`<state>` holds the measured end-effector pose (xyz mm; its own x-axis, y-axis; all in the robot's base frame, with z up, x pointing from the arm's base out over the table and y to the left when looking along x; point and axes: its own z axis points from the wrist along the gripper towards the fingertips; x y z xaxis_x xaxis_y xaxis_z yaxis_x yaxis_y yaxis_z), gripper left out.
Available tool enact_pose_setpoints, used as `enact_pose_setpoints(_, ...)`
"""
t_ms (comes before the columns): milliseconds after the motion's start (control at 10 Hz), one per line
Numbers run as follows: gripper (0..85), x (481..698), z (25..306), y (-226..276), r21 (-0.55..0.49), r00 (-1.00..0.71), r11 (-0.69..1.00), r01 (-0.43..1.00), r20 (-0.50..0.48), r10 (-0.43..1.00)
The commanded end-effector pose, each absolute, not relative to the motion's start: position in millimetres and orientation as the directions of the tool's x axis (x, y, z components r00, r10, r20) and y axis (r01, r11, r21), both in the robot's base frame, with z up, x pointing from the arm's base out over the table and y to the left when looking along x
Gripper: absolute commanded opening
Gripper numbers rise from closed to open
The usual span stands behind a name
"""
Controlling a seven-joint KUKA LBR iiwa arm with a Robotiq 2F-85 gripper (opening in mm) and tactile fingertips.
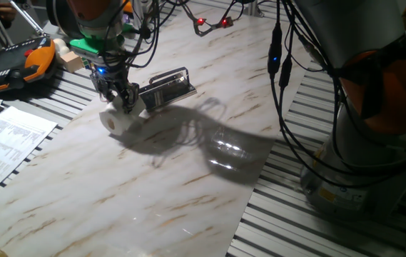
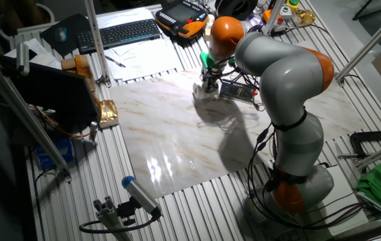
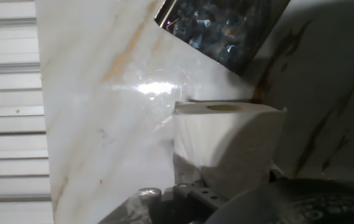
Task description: Take the roll of paper down from the shelf
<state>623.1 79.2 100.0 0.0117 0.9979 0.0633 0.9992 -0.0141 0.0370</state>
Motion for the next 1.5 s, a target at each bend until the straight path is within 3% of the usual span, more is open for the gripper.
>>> enact_pose_setpoints(0, 52.3, 623, 99, 79, 0.032, 0.024, -0.026, 0.999, 0.068, 0.997)
enact_pose_setpoints(100, 64.0, 623, 98, 79, 0.025, 0.039, -0.041, 0.999, 0.076, 0.996)
enact_pose_setpoints(200, 68.3, 623, 95, 80, 0.019, 0.062, -0.064, 0.998, 0.089, 0.994)
enact_pose_setpoints(600, 74.7, 621, 87, 82, 0.039, 0.065, -0.069, 0.997, 0.086, 0.994)
enact_pose_setpoints(900, 80.3, 626, 105, 79, 0.035, 0.080, -0.083, 0.996, 0.068, 0.994)
enact_pose_setpoints(1100, 77.7, 619, 128, 72, 0.044, 0.036, -0.037, 0.998, 0.014, 0.999)
enact_pose_setpoints(1400, 60.7, 613, 161, 50, 0.057, -0.028, 0.028, 0.998, -0.005, 1.000)
